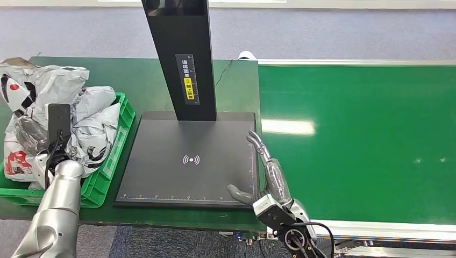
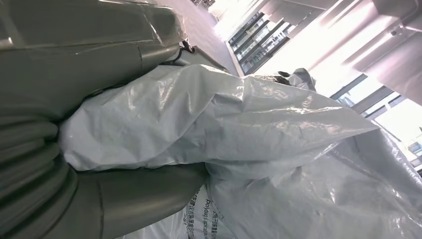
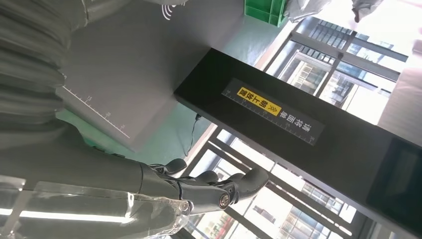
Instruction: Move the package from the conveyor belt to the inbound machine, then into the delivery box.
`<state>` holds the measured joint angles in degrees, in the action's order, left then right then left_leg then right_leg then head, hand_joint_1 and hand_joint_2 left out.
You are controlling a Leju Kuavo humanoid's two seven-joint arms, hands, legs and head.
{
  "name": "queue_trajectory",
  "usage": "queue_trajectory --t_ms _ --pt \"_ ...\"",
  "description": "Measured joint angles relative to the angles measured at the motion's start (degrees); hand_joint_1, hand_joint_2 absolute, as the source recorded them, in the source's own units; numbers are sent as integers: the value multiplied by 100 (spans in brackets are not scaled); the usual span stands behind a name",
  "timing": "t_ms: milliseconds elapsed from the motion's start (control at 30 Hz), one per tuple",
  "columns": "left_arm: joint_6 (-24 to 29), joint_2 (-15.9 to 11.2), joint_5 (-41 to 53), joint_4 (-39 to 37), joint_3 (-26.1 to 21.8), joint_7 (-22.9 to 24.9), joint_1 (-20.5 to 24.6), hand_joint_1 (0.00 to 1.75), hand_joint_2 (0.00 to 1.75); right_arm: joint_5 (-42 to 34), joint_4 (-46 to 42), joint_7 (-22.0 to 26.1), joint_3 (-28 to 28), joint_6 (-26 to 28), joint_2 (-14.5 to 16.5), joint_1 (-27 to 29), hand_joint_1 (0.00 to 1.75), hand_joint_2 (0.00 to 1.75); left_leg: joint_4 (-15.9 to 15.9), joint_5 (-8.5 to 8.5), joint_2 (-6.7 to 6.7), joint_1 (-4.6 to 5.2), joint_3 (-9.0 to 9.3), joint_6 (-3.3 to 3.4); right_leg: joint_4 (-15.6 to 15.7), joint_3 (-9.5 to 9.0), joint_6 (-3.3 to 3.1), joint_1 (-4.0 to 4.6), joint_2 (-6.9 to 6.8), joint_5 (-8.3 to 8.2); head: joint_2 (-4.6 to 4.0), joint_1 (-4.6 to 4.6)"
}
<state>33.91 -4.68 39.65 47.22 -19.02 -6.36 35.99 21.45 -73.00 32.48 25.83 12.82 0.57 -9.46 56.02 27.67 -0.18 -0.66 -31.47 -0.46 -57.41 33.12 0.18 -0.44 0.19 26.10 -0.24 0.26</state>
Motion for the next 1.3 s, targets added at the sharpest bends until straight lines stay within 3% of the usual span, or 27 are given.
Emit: queue_trajectory --t_ms 133,233,367,1033,1167,1300 --pt "-192 -73 171 -228 75 453 61 175 175 101 3 -26 0 -9 21 -16 0 175 -2 0 1 0 10 0 0 -10 0 0 0 0 0 1" --pt "-563 -196 327 -493 144 942 150 175 175 179 29 -59 2 -20 66 -60 0 175 -3 1 1 0 21 -1 -1 -20 -2 0 0 1 0 0" --pt "-1072 -397 537 -893 272 1256 323 175 175 175 74 -77 2 -84 123 -119 0 175 -5 0 0 0 34 -3 -3 -31 -4 0 0 2 0 -1" --pt "-1209 -585 631 -1446 471 1357 512 175 175 162 144 -79 2 -91 184 -160 0 175 -5 -3 -1 0 53 -6 -8 -49 -4 0 0 3 0 0" --pt "-1382 -597 696 -1461 512 1433 522 0 175 149 155 -93 2 -91 185 -159 0 175 -5 -3 -2 0 54 -6 -8 -49 -4 -1 0 3 0 -1" --pt "-1421 -596 683 -1477 559 1370 527 0 175 104 161 -106 -1 -64 187 -156 0 175 -4 -3 -4 0 55 -7 -8 -47 -4 -1 -1 3 0 1"
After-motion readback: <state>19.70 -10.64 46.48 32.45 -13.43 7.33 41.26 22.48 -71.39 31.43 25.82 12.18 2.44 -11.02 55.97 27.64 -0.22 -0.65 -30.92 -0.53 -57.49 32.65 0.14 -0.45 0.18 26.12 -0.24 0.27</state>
